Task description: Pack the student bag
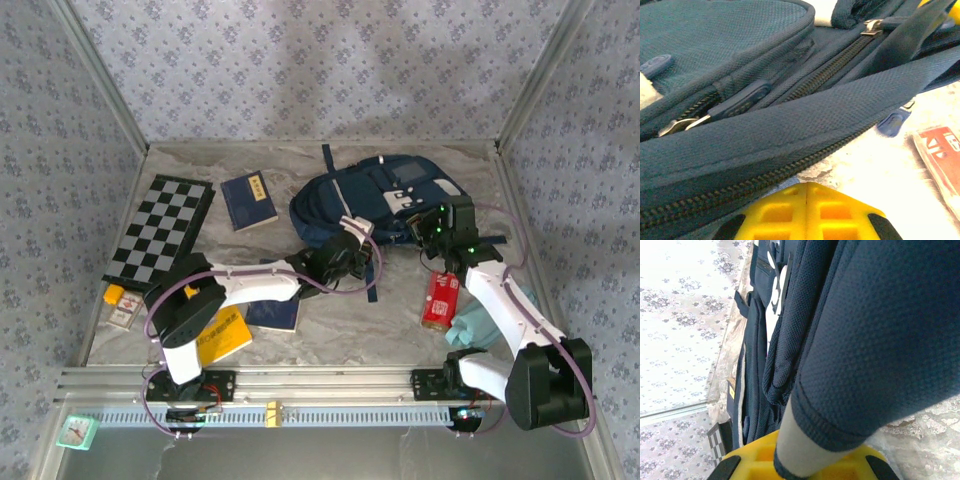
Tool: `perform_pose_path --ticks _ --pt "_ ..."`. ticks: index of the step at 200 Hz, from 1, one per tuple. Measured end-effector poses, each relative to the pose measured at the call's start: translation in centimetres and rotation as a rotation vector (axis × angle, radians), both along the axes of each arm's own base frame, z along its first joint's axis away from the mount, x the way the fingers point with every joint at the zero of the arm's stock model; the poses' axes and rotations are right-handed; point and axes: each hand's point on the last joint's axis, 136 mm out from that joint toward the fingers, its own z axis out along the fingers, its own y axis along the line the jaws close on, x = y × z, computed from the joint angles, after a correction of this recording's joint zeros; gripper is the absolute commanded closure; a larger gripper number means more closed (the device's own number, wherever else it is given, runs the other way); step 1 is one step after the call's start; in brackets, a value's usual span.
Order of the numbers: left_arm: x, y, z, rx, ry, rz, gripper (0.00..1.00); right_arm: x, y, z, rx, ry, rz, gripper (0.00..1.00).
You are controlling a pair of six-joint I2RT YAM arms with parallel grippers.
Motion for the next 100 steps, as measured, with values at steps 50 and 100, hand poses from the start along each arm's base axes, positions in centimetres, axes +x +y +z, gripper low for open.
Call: perform_pose_path --ticks 50,100 --pt "-1.5 -3.2 1.0 -0.028 -0.023 -0.041 0.58 -0.2 0.8 0.0 0.014 0.007 -0.003 1.00" --pt "0.6 -4.6 0.7 -0.042 -0.044 0.086 0.48 -0.3 1.7 0.8 0.027 -0.019 -0.005 1.00"
